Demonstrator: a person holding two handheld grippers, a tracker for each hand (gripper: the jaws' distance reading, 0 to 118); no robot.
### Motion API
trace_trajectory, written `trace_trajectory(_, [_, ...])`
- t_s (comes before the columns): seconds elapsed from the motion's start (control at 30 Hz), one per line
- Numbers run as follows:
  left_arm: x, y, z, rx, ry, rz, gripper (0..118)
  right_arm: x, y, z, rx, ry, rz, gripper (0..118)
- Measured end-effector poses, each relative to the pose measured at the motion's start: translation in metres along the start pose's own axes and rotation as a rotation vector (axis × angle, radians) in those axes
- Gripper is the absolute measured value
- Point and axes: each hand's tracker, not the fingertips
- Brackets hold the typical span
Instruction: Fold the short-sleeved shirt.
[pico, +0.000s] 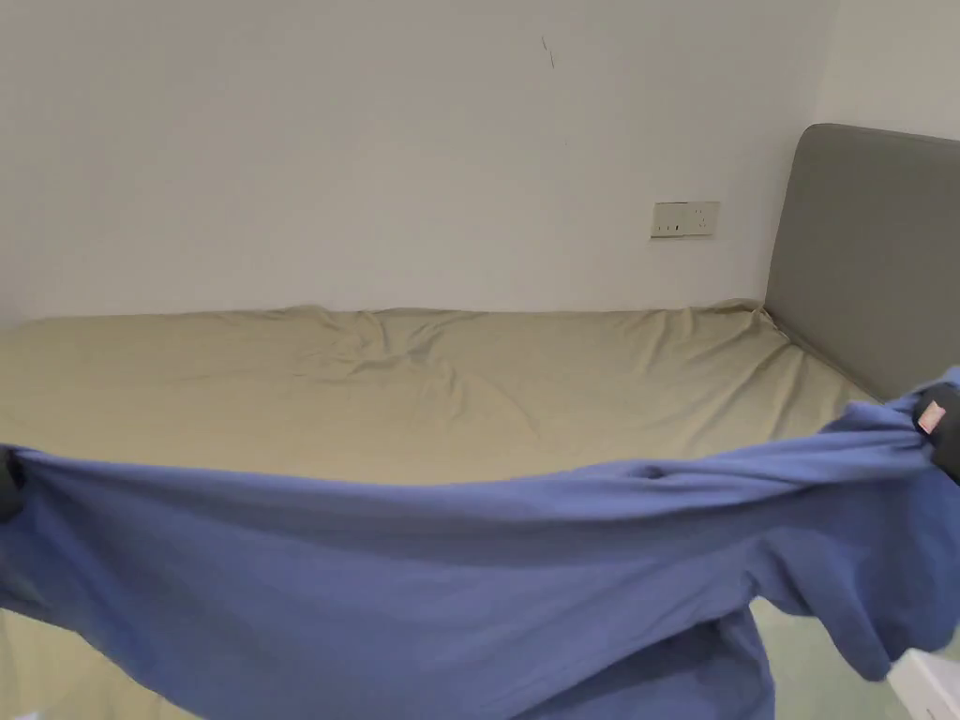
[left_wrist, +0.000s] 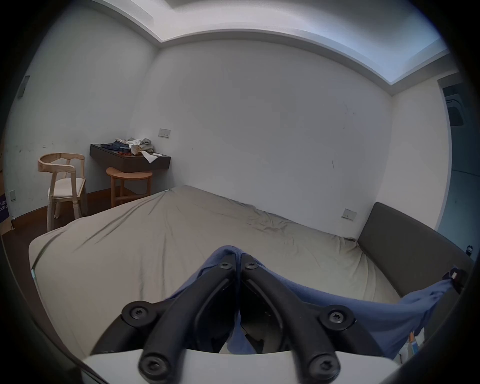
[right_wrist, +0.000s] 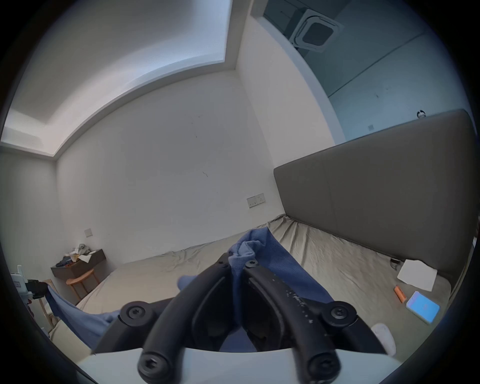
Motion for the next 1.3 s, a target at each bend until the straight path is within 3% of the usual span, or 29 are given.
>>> trace_trajectory(0.2, [0.045, 0.012, -0.062, -0.025, -0.004, -0.114, 1, -0.008, 0.011, -0.083, -0.008, -0.015, 0.035, 5])
trace_trajectory(0.73, [0.123, 0.07, -0.223, -0.006, -0.022, -0.179, 0, -0.028, 0.078, -0.241, 0.068, -0.127, 0.032, 5])
trace_trajectory(1.03, [0.141, 0.084, -0.269, 0.009, -0.053, -0.157, 0, -0.046, 0.081, -0.263, 0.09, -0.13, 0.104, 5])
trace_trajectory(1.17, [0.131, 0.061, -0.277, -0.028, -0.073, -0.214, 0, -0.037, 0.047, -0.266, -0.002, -0.137, 0.109, 5])
trace_trajectory(1.23, [0.111, 0.034, -0.273, -0.091, -0.089, -0.15, 0, -0.033, 0.023, -0.264, -0.077, -0.129, 0.13, 5])
trace_trajectory(1.3, [0.105, 0.01, -0.271, -0.145, -0.084, -0.207, 0, -0.025, 0.0, -0.261, -0.14, -0.134, 0.15, 5])
